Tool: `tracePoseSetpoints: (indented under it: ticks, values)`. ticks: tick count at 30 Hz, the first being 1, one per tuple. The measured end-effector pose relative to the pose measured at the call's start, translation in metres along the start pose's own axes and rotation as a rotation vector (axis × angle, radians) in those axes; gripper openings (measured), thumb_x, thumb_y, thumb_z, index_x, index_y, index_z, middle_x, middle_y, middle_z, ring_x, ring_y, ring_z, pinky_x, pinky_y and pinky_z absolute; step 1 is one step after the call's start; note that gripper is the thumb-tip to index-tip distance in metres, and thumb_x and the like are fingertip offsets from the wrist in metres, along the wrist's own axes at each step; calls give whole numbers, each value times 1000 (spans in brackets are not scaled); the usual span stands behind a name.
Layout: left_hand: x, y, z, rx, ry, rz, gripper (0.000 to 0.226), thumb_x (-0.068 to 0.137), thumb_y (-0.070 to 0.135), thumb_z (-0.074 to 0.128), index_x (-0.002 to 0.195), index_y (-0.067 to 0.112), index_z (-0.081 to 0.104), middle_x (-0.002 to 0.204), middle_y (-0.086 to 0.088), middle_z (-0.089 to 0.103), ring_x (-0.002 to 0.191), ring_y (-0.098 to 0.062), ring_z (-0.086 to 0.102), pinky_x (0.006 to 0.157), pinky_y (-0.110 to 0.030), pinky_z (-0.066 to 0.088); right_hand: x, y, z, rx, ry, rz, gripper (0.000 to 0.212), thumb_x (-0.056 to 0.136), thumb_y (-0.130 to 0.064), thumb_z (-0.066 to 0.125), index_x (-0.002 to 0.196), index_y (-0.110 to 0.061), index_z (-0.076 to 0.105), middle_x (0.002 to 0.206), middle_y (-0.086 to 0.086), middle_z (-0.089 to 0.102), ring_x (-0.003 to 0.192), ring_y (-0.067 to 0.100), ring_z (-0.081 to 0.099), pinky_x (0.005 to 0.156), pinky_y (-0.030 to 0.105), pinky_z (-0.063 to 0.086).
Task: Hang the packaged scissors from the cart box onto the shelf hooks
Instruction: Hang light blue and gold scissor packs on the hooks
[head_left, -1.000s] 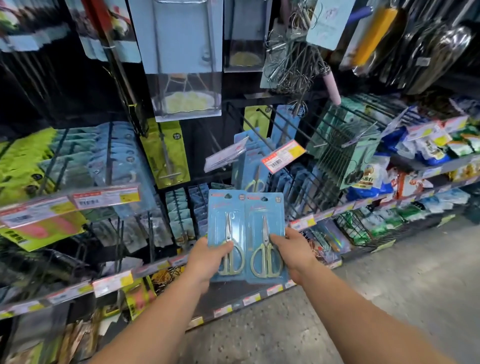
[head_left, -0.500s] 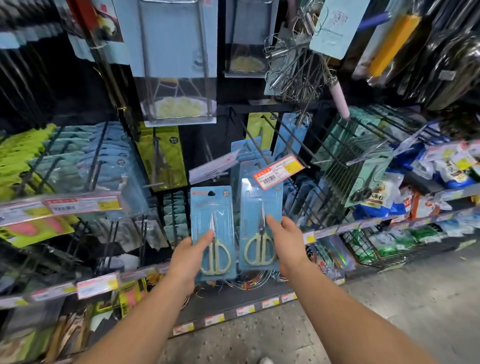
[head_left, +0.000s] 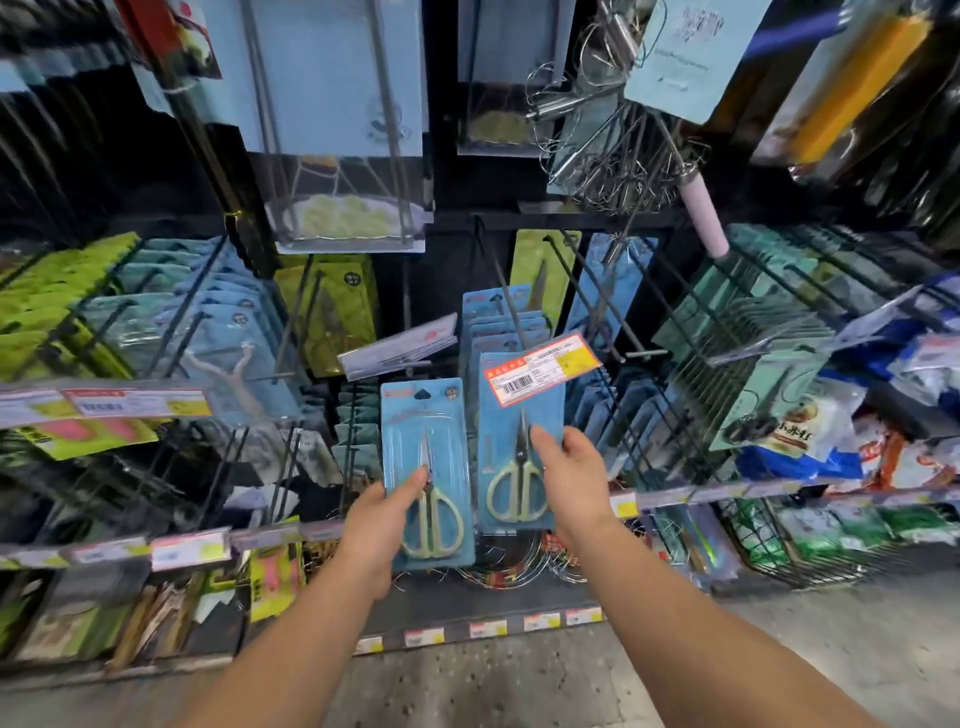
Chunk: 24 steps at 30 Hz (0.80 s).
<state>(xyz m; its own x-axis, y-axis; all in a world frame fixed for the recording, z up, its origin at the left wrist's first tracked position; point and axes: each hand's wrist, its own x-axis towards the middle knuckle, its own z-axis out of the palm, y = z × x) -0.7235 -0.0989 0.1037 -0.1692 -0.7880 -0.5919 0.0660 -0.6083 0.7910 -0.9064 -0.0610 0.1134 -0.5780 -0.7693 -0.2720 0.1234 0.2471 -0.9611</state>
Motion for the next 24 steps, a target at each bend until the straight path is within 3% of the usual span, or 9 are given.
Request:
tracePoseSetpoints:
  ticks: [2,4,6,9,12,15,17,21,24]
  values:
    - [16,-12,-7,20,62,12,108,58,74,79,140,13,46,135,6,54,128,-33,52,109,-58,35,7,3,2,15,-1,3,32,91,-38,62,101,-7,59,101,2,61,90,16,53,83,33,42]
    - [42,-32,-21,24,65,12,126,36,85,78,138,19,48,135,-1,60,120,-32,59,103,-61,41,12,1,3,19,18,13,24,93,-35,62,98,-13,57,93,-2,60,84,14,51,76,28,42]
    - [32,-27,-17,39,62,10,106,46,81,78,128,18,57,126,-2,65,115,-31,61,102,-60,43,17,-1,2,-19,21,9,21,96,-32,59,97,-11,60,86,-2,63,76,14,54,66,26,43]
    - [11,-13,-8,46,68,40,52,77,58,74,109,18,64,113,-4,70,110,-31,63,103,-60,42,27,-1,5,-86,15,12,32,95,-37,58,108,-8,62,105,10,69,87,21,60,78,35,47]
    - [8,-14,-9,45,69,42,43,83,49,72,107,15,67,105,-5,74,103,-30,67,101,-56,45,33,-5,11,-111,16,50,35,94,-39,60,119,-15,58,112,5,66,91,20,60,85,36,46]
    - [7,-14,-7,47,36,63,34,88,40,70,108,13,68,101,-3,76,100,-27,70,99,-51,48,37,0,11,-214,68,152,64,89,-43,66,141,-16,40,134,6,52,119,29,53,101,43,44]
    - [7,-15,-4,40,5,75,29,90,35,68,108,13,69,98,-3,77,98,-26,71,95,-49,52,34,6,10,-285,69,199,56,90,-39,65,136,-14,45,133,9,54,117,30,54,98,42,46]
    - [7,-17,6,45,-31,80,22,94,25,65,110,10,68,100,-6,77,97,-27,72,90,-46,55,19,12,2,-13,-252,327,34,95,-33,61,117,-6,63,92,6,67,79,21,60,71,31,47]
    - [9,-19,14,72,-100,109,23,95,15,62,116,7,67,105,-10,75,101,-30,71,93,-49,54,10,16,-4,-14,-519,273,30,94,-33,62,113,-11,68,103,5,74,95,27,69,89,39,53]
